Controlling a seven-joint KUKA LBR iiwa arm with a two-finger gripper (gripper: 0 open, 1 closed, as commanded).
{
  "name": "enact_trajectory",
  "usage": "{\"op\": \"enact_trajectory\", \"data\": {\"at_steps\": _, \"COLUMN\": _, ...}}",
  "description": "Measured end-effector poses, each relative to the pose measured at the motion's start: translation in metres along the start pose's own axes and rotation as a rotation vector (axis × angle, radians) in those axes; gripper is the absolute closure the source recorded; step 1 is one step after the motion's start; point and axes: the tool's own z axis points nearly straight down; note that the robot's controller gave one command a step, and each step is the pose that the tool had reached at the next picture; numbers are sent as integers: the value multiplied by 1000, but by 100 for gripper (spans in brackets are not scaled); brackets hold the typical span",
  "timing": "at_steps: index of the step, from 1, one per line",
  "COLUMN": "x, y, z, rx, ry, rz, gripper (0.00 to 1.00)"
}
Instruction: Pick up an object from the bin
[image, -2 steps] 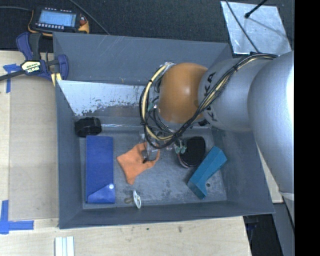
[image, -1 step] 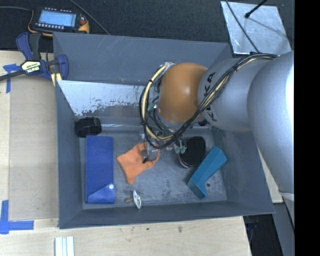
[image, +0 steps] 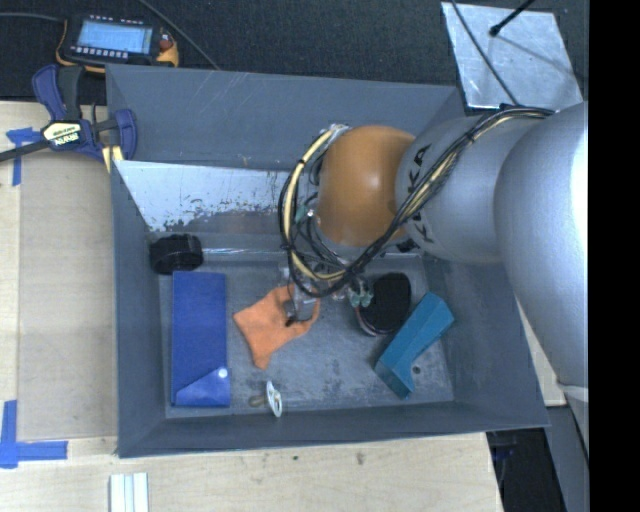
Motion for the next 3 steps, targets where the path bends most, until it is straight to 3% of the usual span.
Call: {"op": "enact_trajectory", "data": {"at_steps": 3, "x": 0, "y": 0, "z": 0, "rx": 0, "ry": 0, "rz": 1, "gripper": 100}}
